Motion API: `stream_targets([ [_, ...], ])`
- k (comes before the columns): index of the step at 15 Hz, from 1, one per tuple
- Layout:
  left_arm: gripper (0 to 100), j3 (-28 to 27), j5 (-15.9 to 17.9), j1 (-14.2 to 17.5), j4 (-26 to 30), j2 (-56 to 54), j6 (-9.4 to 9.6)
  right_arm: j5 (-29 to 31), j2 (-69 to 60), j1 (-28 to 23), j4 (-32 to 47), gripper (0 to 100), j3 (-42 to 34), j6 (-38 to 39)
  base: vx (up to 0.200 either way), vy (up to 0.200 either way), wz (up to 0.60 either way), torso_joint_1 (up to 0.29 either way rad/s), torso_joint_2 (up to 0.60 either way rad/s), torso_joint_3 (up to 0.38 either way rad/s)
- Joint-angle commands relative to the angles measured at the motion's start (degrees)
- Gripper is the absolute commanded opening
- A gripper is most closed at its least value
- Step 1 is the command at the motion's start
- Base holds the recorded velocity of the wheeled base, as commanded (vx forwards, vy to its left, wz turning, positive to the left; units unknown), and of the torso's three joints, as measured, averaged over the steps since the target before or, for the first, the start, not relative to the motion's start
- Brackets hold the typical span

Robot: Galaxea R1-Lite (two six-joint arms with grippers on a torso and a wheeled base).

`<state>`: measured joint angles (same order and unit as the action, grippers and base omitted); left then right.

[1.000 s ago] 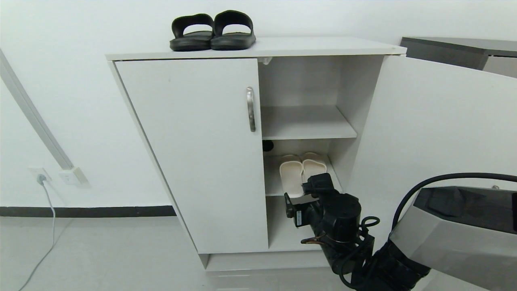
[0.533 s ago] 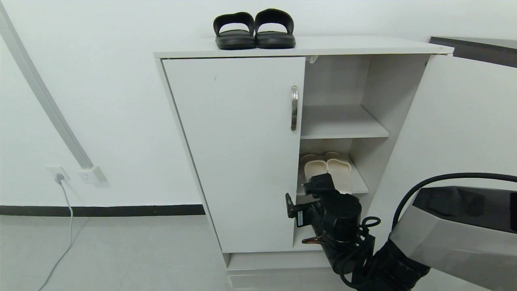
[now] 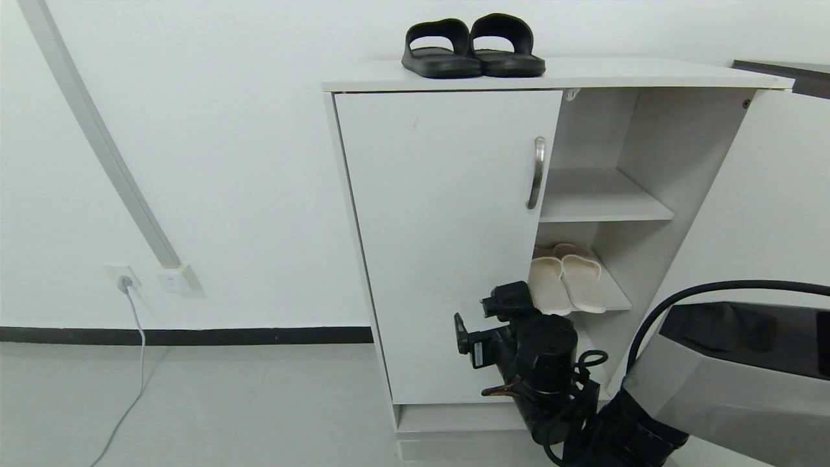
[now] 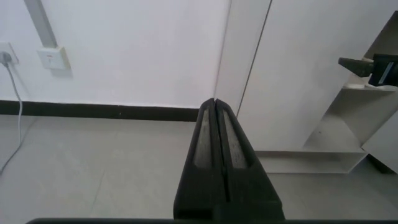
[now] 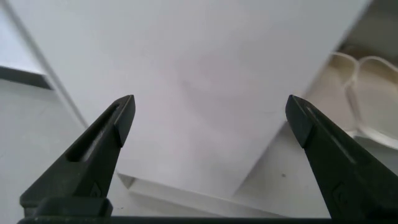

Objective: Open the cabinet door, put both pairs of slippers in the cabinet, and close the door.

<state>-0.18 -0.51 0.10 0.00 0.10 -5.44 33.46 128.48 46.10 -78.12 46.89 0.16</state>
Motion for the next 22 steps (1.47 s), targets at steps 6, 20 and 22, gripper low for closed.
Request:
stream_targets([
  [6, 0, 0.01, -0.02, -0.01, 0.00, 0.08, -0.01, -3.84, 0.02, -1.28, -4.59, 100, -2.94, -3.15, 0.000, 0.000, 0.00, 0.000, 0.00, 0.000],
  [20, 0, 0.01, -0.02, -0.10, 0.00, 0.08, -0.01, -6.57, -0.16, -0.31, -6.35, 100, -4.17, -3.23, 0.000, 0.000, 0.00, 0.004, -0.05, -0.075],
  [22, 0, 0.01, -0.02, -0.10, 0.09, -0.01, -0.01, -6.57, -0.16, -0.23, -6.35, 100, -4.26, -3.23, 0.000, 0.000, 0.00, 0.056, -0.51, -0.369],
])
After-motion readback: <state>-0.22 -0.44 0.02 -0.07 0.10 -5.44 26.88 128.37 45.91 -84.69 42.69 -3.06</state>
